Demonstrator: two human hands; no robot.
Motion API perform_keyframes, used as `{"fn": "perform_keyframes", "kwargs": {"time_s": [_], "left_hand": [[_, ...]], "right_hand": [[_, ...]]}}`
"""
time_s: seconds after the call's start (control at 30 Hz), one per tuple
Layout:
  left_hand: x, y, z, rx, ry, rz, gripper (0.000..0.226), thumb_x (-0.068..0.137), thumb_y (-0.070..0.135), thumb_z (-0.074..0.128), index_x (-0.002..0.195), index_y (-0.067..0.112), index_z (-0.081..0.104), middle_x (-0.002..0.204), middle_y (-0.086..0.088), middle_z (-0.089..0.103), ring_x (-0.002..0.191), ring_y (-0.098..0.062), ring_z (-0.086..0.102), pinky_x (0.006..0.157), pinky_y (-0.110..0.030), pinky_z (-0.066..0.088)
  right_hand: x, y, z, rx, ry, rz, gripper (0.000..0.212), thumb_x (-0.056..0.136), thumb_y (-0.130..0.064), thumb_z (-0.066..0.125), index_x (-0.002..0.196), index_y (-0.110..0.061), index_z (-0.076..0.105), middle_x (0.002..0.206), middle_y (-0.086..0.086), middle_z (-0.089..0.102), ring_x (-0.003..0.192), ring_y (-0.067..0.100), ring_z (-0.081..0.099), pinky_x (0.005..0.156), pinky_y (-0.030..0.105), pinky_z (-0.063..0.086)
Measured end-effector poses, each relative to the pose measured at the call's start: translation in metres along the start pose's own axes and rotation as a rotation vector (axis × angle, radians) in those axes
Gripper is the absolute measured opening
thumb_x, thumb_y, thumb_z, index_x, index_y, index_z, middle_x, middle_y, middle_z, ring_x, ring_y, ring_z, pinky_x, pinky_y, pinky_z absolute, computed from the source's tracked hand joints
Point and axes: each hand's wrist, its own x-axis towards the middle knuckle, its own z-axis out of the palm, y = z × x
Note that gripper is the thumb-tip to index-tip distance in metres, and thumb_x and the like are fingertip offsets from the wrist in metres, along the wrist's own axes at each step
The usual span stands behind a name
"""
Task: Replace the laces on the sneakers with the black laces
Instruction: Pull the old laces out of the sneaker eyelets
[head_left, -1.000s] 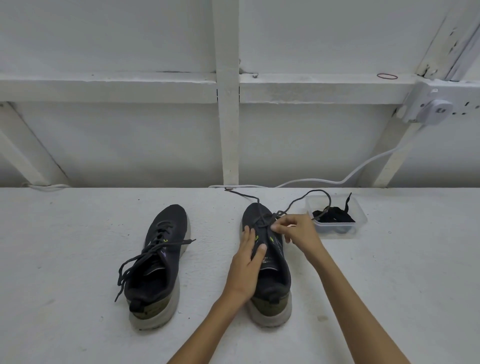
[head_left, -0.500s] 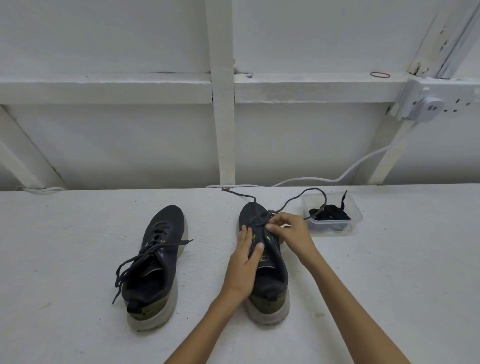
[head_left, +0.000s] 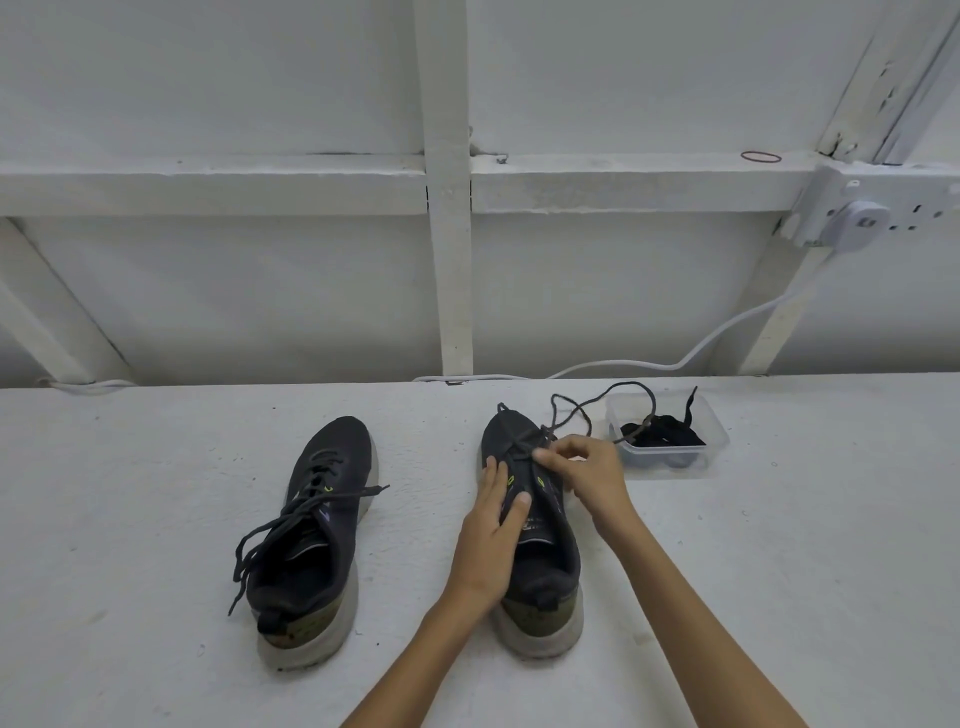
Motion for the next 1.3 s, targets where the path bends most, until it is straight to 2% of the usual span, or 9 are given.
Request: {"fn": "perform_keyframes", "kwargs": {"time_s": [0.23, 0.37, 0.43, 0.53, 0.63, 0.7, 0.8, 0.93, 1.3], "left_hand": [[0.000, -0.002, -0.001, -0.009, -0.010, -0.003, 0.057, 0.102, 0.033, 0.045, 0.152, 0.023, 0.021, 0.161, 0.014, 0.012, 0.145, 0.001, 0.012, 0.115, -0.016, 0.013], [0.000, -0.001, 0.000, -0.006, -0.010, -0.001, 0.057, 0.102, 0.032, 0.045, 0.152, 0.023, 0.021, 0.161, 0.013, 0.012, 0.139, 0.006, 0.013, 0.113, -0.013, 0.014], [0.000, 0.000, 0.000, -0.001, -0.005, 0.001, 0.057, 0.102, 0.032, 0.044, 0.153, 0.023, 0.021, 0.161, 0.013, 0.012, 0.138, 0.006, 0.013, 0.112, -0.013, 0.014], [-0.001, 0.000, 0.000, -0.002, -0.005, 0.003, 0.057, 0.102, 0.032, 0.044, 0.153, 0.023, 0.021, 0.160, 0.015, 0.012, 0.140, 0.006, 0.013, 0.111, -0.011, 0.013], [0.000, -0.001, 0.000, -0.020, -0.007, 0.002, 0.056, 0.102, 0.031, 0.046, 0.152, 0.023, 0.022, 0.160, 0.015, 0.013, 0.142, 0.004, 0.013, 0.111, -0.012, 0.014], [0.000, -0.002, 0.000, -0.029, -0.009, -0.004, 0.056, 0.101, 0.031, 0.046, 0.152, 0.023, 0.022, 0.160, 0.015, 0.013, 0.139, 0.006, 0.014, 0.111, -0.012, 0.014], [0.001, -0.003, 0.000, -0.034, -0.008, -0.003, 0.056, 0.101, 0.031, 0.046, 0.152, 0.023, 0.023, 0.160, 0.014, 0.014, 0.139, 0.007, 0.014, 0.111, -0.012, 0.014], [0.001, -0.003, 0.001, -0.035, 0.005, 0.001, 0.056, 0.101, 0.030, 0.046, 0.152, 0.023, 0.024, 0.160, 0.014, 0.014, 0.139, 0.006, 0.015, 0.111, -0.011, 0.015], [0.002, -0.006, 0.001, -0.063, 0.007, 0.000, 0.054, 0.101, 0.029, 0.047, 0.151, 0.023, 0.026, 0.159, 0.014, 0.017, 0.136, 0.009, 0.017, 0.110, -0.011, 0.016]], "right_hand": [[0.023, -0.014, -0.018, 0.324, 0.358, -0.021, 0.014, 0.088, -0.015, 0.071, 0.085, -0.004, 0.062, 0.071, 0.002, 0.054, 0.050, 0.013, 0.040, 0.050, 0.023, 0.035], [0.002, -0.005, -0.005, 0.175, 0.125, 0.029, 0.019, 0.084, -0.023, 0.075, 0.079, -0.007, 0.067, 0.066, 0.002, 0.060, 0.047, 0.008, 0.048, 0.045, 0.015, 0.038], [-0.006, 0.000, 0.001, 0.088, 0.016, 0.012, 0.013, 0.080, -0.019, 0.079, 0.074, -0.011, 0.071, 0.071, 0.004, 0.068, 0.054, 0.004, 0.058, 0.051, 0.014, 0.044], [0.004, -0.002, -0.003, 0.077, 0.078, -0.039, 0.014, 0.081, -0.014, 0.077, 0.070, -0.007, 0.070, 0.066, 0.005, 0.066, 0.049, 0.006, 0.052, 0.053, 0.020, 0.043], [0.024, -0.013, -0.017, 0.283, 0.316, -0.004, 0.018, 0.086, -0.015, 0.073, 0.074, -0.007, 0.063, 0.065, 0.003, 0.056, 0.043, 0.009, 0.040, 0.048, 0.023, 0.035], [0.029, -0.018, -0.024, 0.379, 0.363, 0.017, 0.018, 0.088, -0.018, 0.071, 0.077, -0.008, 0.061, 0.071, 0.003, 0.056, 0.042, 0.009, 0.038, 0.046, 0.021, 0.033], [0.017, -0.016, -0.022, 0.272, 0.197, 0.078, 0.019, 0.087, -0.023, 0.073, 0.078, -0.009, 0.064, 0.068, 0.001, 0.058, 0.042, 0.007, 0.038, 0.043, 0.018, 0.030], [-0.004, -0.006, -0.007, 0.067, -0.061, 0.066, 0.011, 0.079, -0.015, 0.079, 0.082, -0.007, 0.073, 0.068, 0.000, 0.066, 0.050, 0.002, 0.054, 0.046, 0.014, 0.038], [0.001, -0.004, 0.002, 0.315, 0.061, 0.131, 0.015, 0.103, -0.013, 0.044, 0.090, -0.009, 0.048, 0.074, 0.009, 0.066, 0.041, 0.010, 0.050, 0.036, 0.015, 0.029]]}}
